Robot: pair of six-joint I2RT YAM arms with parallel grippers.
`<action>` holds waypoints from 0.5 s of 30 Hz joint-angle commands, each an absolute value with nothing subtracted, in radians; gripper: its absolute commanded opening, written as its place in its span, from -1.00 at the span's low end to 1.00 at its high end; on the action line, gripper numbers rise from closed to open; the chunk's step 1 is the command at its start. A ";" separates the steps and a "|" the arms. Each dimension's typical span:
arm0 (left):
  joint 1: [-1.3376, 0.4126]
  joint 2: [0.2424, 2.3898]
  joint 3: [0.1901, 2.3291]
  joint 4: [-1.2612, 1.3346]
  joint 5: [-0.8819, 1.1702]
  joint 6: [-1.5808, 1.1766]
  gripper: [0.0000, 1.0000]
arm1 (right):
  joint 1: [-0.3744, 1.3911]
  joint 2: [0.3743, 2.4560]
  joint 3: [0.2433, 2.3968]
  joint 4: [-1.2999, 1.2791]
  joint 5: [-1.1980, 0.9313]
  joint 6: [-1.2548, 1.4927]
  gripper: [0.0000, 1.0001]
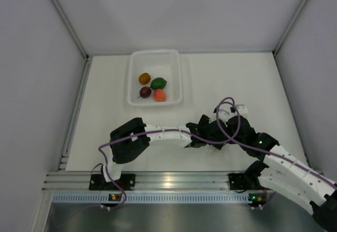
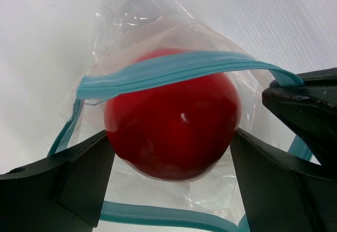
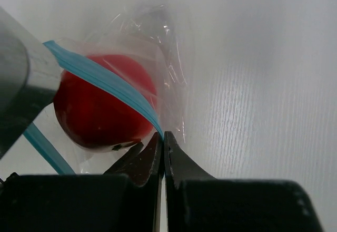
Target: Open the zip-top bag and remove the fake food
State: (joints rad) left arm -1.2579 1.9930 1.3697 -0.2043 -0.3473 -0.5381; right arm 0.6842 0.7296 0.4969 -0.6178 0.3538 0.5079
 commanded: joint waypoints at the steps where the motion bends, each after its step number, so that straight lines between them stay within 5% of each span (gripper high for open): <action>1: -1.328 2.006 1.486 0.021 -0.308 -0.440 0.87 | 0.704 0.742 0.502 -0.426 0.183 0.520 -1.00; 6: -1.330 2.032 1.506 0.021 -0.324 -0.426 0.85 | 0.703 0.730 0.503 -0.428 0.179 0.522 -1.00; 9: -1.328 2.046 1.506 0.023 -0.316 -0.431 0.48 | 0.700 0.713 0.506 -0.434 0.195 0.526 -1.00; 10: -1.328 2.049 1.505 0.023 -0.311 -0.434 0.14 | 0.698 0.704 0.506 -0.434 0.198 0.528 -1.00; 15: -1.327 2.060 1.488 0.035 -0.308 -0.446 -0.37 | 0.693 0.687 0.509 -0.439 0.209 0.531 -1.00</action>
